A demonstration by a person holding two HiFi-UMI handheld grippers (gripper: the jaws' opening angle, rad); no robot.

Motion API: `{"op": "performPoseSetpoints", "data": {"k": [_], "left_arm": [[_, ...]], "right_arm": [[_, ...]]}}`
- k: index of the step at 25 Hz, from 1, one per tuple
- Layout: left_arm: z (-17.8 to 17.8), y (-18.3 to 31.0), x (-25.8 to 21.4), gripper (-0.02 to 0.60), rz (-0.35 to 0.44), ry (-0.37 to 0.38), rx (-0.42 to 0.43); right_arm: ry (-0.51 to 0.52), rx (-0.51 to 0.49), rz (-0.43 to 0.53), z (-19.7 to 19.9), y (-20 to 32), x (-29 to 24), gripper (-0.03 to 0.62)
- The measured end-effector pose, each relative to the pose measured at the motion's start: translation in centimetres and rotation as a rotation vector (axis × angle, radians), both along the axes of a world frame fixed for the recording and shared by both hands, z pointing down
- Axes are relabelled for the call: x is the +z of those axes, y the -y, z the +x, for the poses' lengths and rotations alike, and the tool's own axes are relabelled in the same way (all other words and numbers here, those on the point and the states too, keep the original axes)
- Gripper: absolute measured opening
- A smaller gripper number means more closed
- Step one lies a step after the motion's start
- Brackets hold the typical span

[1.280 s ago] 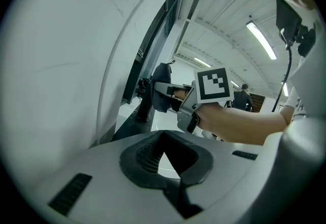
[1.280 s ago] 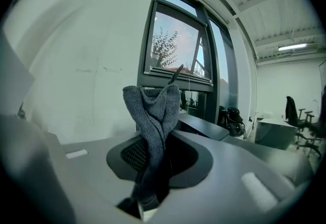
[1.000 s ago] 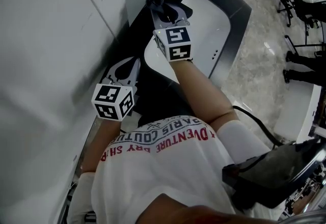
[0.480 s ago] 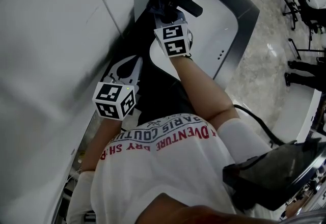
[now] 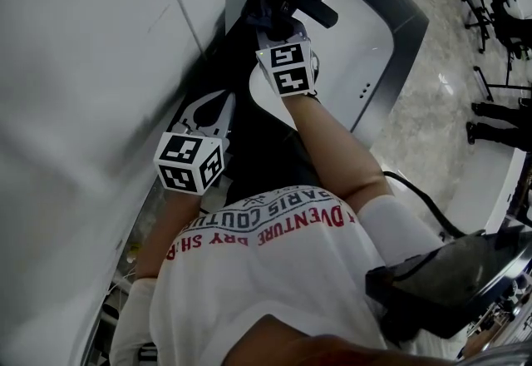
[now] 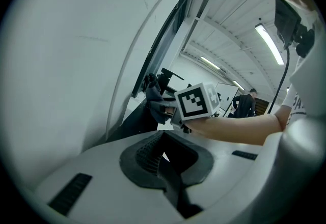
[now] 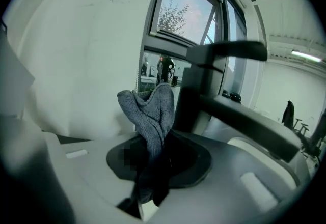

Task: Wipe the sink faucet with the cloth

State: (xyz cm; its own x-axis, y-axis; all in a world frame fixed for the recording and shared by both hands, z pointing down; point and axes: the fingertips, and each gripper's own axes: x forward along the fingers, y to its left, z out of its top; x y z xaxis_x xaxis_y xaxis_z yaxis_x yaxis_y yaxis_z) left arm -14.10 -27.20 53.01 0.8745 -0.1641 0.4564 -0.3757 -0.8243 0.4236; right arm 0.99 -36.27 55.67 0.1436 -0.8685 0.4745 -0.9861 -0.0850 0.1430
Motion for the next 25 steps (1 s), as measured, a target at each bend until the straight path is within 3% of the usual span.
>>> {"op": "performPoseSetpoints", "data": {"k": [8, 18, 25], "left_arm": [[0.7, -0.5, -0.9, 0.001, 0.008, -0.006, 0.023], [0.5, -1.0, -1.9, 0.002, 0.017, -0.001, 0.021], [1.4, -1.6, -2.3, 0.002, 0.006, -0.017, 0.027]], "right_arm": [[0.037, 0.001, 0.250, -1.3, -0.2, -9.2, 0.071], [0.095, 0.063, 0.252, 0.8, -0.6, -9.4, 0.071], [0.045, 0.085, 0.255, 2.3, -2.8, -9.8, 0.071]]}}
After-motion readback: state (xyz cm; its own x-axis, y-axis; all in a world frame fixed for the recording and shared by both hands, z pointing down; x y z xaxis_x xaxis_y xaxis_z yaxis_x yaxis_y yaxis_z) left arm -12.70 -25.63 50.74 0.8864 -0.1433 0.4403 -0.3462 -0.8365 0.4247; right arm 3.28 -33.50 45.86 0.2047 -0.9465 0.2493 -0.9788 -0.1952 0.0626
